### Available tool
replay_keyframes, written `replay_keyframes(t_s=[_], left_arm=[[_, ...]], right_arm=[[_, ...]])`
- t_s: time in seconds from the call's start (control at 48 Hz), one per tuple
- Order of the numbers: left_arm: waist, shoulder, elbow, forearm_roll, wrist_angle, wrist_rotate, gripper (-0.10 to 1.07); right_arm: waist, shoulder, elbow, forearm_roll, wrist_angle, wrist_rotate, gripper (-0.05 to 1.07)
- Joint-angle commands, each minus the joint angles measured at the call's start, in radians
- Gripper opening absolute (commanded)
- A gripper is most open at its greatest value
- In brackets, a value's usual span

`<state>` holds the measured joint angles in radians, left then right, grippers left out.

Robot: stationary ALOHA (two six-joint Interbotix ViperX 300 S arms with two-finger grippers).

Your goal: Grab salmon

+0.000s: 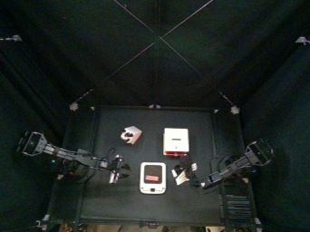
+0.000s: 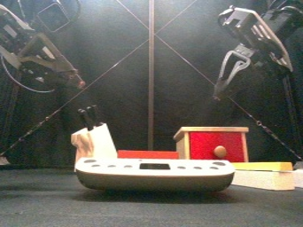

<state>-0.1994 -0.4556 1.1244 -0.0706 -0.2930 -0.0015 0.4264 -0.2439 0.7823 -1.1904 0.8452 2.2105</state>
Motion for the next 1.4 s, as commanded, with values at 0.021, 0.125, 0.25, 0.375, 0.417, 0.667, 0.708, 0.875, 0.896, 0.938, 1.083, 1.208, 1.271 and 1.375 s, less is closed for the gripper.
replay_keyframes(t_s=[0.021, 0.125, 0.25, 0.375, 0.417, 0.667, 0.708, 0.875, 0.896, 0.938, 1.083, 1.208, 1.271, 1.375], left_arm=[[0.012, -0.003, -0.014, 0.000, -0.023, 0.005, 0.74], [0.029, -0.005, -0.011, 0.000, -0.041, 0.005, 0.74], [0.052, -0.018, -0.011, -0.002, -0.069, 0.000, 0.74], [0.074, -0.035, 0.000, -0.023, -0.127, -0.002, 0.73], [0.080, -0.041, 0.006, -0.032, -0.146, 0.000, 0.73], [0.098, -0.130, 0.051, -0.103, -0.175, 0.008, 0.73], [0.107, -0.155, 0.052, -0.098, -0.179, 0.011, 0.73], [0.204, -0.272, 0.044, -0.043, -0.224, 0.018, 0.73], [0.210, -0.278, 0.051, -0.040, -0.227, 0.018, 0.73], [0.215, -0.282, 0.063, -0.041, -0.233, 0.015, 0.73], [0.210, -0.282, 0.072, -0.124, -0.233, 0.005, 0.73], [0.215, -0.282, 0.055, -0.140, -0.230, 0.008, 0.73], [0.213, -0.282, 0.060, -0.138, -0.227, 0.011, 0.73], [0.215, -0.281, 0.060, -0.133, -0.227, 0.011, 0.73]], right_arm=[[-0.074, -0.083, 0.037, -0.015, -0.155, -0.002, 0.41], [-0.172, -0.143, 0.097, -0.031, -0.328, -0.002, 0.41], [-0.287, -0.193, 0.141, -0.106, -0.491, -0.002, 0.41], [-0.373, -0.241, 0.155, -0.279, -0.620, 0.000, 0.41], [-0.390, -0.247, 0.150, -0.316, -0.655, 0.000, 0.42], [-0.397, -0.256, 0.147, -0.206, -0.802, 0.015, 0.43], [-0.385, -0.258, 0.144, -0.149, -0.793, 0.003, 0.43], [-0.411, -0.264, 0.107, -0.167, -0.726, -0.003, 0.43], [-0.413, -0.265, 0.106, -0.179, -0.724, -0.003, 0.43], [-0.419, -0.265, 0.103, -0.235, -0.718, -0.002, 0.43], [-0.430, -0.267, 0.087, -0.328, -0.719, -0.002, 0.43], [-0.445, -0.268, 0.080, -0.399, -0.746, -0.002, 0.43], [-0.445, -0.268, 0.086, -0.433, -0.761, -0.002, 0.43], [-0.437, -0.268, 0.095, -0.453, -0.779, -0.002, 0.43]])
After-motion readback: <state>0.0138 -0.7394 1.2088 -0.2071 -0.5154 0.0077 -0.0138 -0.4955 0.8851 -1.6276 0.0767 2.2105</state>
